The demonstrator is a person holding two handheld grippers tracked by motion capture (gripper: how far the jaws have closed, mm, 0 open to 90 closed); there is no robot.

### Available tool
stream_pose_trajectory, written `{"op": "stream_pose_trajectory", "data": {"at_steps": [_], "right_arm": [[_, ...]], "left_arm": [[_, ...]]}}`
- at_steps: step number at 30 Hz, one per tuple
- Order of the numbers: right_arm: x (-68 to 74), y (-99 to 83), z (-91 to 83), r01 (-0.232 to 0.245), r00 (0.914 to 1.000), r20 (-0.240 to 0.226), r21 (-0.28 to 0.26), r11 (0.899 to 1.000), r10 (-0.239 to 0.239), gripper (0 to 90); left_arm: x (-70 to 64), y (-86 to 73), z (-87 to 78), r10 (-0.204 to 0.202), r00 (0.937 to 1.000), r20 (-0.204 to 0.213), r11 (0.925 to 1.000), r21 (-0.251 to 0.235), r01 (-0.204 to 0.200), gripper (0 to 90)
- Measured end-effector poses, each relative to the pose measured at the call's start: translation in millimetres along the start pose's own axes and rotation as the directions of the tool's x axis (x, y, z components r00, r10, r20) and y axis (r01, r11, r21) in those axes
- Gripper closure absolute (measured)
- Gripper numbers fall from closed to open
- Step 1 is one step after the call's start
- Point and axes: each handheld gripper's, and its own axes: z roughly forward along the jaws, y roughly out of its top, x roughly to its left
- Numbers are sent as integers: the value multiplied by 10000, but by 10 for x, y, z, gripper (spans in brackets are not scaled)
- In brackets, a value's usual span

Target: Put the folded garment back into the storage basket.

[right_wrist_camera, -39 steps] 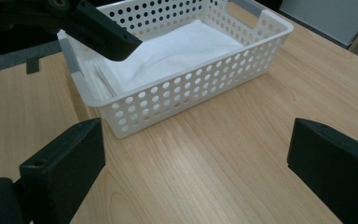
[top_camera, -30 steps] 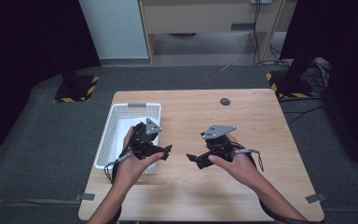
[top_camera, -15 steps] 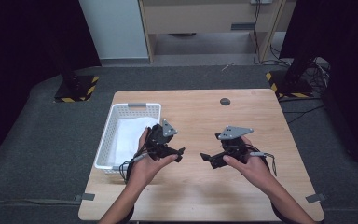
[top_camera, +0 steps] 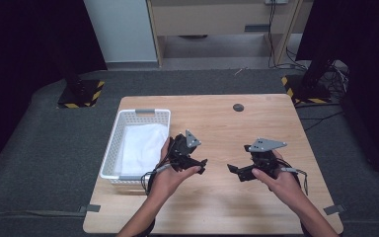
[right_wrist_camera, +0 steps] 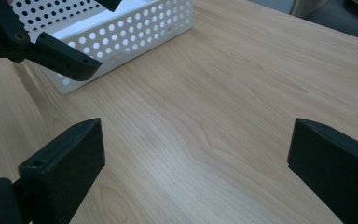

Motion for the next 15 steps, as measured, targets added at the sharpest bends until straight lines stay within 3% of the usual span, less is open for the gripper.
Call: {"op": "stream_pose_trajectory", "data": {"at_steps": [15], "right_arm": [[-232, -244, -131, -613, 9967, 530, -61, 9981, 615, 36]], "left_arm": [[-165, 16, 210, 36, 9996, 277, 10000, 48, -38, 36]]}}
